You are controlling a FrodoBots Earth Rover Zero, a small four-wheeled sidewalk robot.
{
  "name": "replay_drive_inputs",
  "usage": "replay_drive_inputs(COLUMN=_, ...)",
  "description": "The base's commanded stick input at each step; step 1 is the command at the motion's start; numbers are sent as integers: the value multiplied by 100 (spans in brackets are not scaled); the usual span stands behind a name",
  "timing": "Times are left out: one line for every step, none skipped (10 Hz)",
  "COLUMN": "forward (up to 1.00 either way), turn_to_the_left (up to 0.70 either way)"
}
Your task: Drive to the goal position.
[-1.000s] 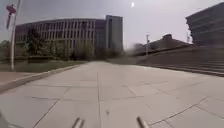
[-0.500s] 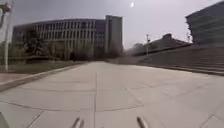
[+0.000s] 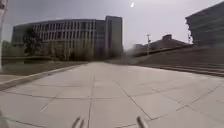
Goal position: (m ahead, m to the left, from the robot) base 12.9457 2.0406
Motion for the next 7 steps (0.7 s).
replay_drive_inputs(forward=70, turn_to_the_left=1)
replay_drive_inputs(forward=70, turn_to_the_left=1)
replay_drive_inputs(forward=70, turn_to_the_left=1)
replay_drive_inputs(forward=70, turn_to_the_left=1)
replay_drive_inputs(forward=70, turn_to_the_left=1)
replay_drive_inputs(forward=70, turn_to_the_left=1)
replay_drive_inputs(forward=70, turn_to_the_left=1)
